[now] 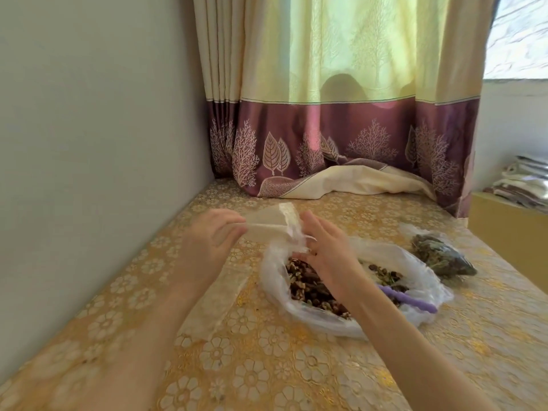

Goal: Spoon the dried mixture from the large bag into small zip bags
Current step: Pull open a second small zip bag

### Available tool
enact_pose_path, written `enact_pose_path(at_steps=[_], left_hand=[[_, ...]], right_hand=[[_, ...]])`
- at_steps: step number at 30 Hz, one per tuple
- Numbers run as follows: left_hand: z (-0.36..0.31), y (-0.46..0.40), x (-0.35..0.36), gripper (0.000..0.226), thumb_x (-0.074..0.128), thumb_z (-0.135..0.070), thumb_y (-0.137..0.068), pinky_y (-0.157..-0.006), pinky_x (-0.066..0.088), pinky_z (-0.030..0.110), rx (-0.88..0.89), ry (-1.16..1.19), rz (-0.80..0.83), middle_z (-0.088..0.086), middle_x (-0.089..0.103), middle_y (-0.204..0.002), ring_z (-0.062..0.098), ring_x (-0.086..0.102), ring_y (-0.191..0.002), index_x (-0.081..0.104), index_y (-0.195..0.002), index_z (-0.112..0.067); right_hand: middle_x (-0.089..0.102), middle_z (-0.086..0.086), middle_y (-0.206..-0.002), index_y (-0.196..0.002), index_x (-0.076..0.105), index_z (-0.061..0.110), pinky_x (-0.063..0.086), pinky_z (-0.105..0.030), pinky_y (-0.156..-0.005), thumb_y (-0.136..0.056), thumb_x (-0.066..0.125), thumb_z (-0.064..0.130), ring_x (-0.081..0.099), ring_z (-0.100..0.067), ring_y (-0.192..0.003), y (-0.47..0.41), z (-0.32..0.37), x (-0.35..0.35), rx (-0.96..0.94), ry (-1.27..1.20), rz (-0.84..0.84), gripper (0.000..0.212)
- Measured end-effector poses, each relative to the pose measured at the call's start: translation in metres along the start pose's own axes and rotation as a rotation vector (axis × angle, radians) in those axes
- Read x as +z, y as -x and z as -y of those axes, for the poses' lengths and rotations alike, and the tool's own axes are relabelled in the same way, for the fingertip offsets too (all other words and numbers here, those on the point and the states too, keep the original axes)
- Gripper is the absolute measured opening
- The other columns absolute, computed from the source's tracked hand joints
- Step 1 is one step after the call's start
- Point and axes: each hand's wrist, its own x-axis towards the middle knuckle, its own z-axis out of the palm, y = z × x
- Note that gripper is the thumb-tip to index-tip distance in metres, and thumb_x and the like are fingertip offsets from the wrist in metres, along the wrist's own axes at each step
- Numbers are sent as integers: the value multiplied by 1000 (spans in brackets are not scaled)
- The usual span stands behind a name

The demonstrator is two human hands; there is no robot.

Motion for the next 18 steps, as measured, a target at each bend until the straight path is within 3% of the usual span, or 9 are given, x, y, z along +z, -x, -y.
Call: enact_pose_path(at_steps=[2,5,8,10,12,14,18], left_hand=[[-8,1,15,19,61,-25,-84,-92,34,8,107,-35,41,-8,61,-97,3,53,-96,70,-95,-14],[-16,5,34,19,60,-24,-84,-96,33,11,158,-63,107,-3,62,-99,7,51,-101,71,-92,-12],[-23,10,52,15,66,-15,-83,-101,40,37,133,-120,124,4,63,-105,20,53,-109,71,-96,-9],[-26,15,60,23,68,-4,-81,-101,38,45,109,-169,89,5,61,-112,24,52,-113,68,-103,-10],[-29,21,64,37,63,4,-82,-105,33,45,69,-186,66,3,57,-119,23,48,-119,64,-114,-14],[-35,28,65,37,56,1,-84,-105,32,41,49,-147,44,-2,55,-119,18,47,-119,61,-117,-18],[-50,41,70,15,55,-27,-88,-84,38,26,101,-76,136,-9,62,-90,8,49,-91,66,-94,-18]], right_hand=[[72,-5,-87,-115,62,8,54,-22,-63,-92,58,22,68,-14,-76,7,3,-22,76,-123,1,28],[69,-8,-80,-98,66,3,54,-21,-58,-90,58,10,66,-12,-66,19,0,-51,182,-207,49,14],[71,-12,-86,-100,67,-3,58,-27,-68,-86,60,11,66,-19,-75,29,-8,-73,229,-199,101,20],[71,-15,-88,-97,69,-4,58,-29,-69,-80,64,11,67,-22,-76,34,-14,-81,230,-200,108,24],[72,-15,-85,-93,70,-4,58,-26,-62,-73,67,13,69,-20,-72,36,-18,-83,202,-173,71,26],[73,-14,-81,-90,71,-3,56,-23,-59,-70,68,15,70,-18,-67,36,-21,-82,155,-134,30,27],[69,-13,-71,-74,73,3,55,-23,-60,-69,69,19,66,-18,-62,40,-24,-75,53,-55,8,16]])
